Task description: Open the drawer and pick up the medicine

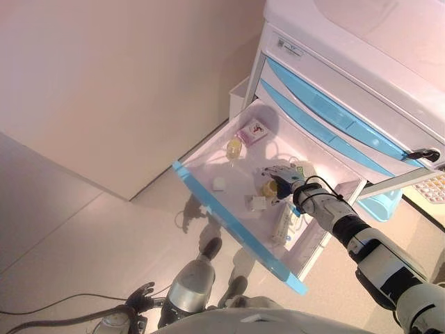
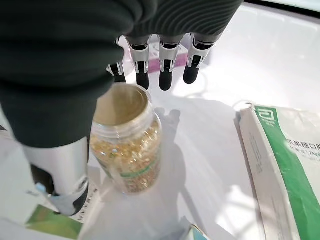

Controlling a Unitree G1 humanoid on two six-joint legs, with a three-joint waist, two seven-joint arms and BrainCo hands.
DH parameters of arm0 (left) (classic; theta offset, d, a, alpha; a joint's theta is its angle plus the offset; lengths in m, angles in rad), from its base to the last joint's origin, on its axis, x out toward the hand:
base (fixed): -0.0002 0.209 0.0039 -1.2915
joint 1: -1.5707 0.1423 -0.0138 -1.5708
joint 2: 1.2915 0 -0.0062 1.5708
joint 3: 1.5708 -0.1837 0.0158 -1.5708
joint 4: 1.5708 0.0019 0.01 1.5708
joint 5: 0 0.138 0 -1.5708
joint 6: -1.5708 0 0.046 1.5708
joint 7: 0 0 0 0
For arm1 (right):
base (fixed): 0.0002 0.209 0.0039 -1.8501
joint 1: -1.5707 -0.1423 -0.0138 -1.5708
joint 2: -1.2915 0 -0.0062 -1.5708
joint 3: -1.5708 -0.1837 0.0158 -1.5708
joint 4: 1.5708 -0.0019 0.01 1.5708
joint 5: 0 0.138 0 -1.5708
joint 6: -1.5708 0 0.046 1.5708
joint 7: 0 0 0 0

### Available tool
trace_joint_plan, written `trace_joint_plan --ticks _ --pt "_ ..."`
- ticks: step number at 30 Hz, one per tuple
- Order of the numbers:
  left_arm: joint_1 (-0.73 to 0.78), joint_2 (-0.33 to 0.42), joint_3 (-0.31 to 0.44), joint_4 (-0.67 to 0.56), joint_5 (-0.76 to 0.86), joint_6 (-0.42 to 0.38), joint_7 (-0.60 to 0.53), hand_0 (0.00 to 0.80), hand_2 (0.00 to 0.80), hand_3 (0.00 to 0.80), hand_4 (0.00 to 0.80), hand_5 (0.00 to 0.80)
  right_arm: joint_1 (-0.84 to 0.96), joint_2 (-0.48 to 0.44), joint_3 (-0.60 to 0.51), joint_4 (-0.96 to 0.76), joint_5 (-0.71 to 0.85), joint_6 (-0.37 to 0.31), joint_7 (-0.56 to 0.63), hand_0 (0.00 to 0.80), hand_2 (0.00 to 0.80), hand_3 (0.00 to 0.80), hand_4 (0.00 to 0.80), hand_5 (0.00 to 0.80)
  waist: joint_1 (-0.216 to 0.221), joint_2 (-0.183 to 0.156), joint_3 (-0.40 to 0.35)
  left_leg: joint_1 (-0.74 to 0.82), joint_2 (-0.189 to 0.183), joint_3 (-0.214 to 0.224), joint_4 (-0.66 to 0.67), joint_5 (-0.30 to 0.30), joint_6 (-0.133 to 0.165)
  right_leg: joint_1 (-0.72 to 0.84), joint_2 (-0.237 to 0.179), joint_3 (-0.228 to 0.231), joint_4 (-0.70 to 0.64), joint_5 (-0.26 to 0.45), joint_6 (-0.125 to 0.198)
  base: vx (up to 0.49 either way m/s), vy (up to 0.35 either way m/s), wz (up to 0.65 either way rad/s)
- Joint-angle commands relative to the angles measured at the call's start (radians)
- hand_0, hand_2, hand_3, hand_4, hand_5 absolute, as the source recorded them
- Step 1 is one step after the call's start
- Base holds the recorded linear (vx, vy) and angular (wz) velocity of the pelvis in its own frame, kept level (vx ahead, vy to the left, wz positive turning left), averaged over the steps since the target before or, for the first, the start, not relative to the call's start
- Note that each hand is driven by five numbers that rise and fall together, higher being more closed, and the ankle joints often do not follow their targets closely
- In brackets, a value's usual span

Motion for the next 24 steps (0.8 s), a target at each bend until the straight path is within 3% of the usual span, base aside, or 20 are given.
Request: trace_joint_plan --ticks 1,24 --pt "0.02 0.004 -0.04 0.002 0.036 -0.012 -0.003 0.0 0.0 0.0 0.0 0.0 -0.047 -0.027 0.028 -0.021 -0.021 0.009 -0.026 0.0 0.0 0.0 0.0 0.0 0.012 0.028 -0.006 0.044 -0.043 0.049 0.021 -0.121 0.059 -0.071 -0.075 0.075 0.007 0.171 0.112 0.0 0.0 0.0" --pt "0.028 0.007 -0.043 0.003 0.045 -0.02 -0.006 0.0 0.0 0.0 0.0 0.0 -0.033 -0.018 0.025 0.028 -0.051 0.038 -0.037 0.0 0.0 0.0 0.0 0.0 0.018 0.031 -0.002 0.045 -0.042 0.042 0.027 -0.123 0.06 -0.07 -0.076 0.069 0.016 0.164 0.109 0.001 0.0 0.0"
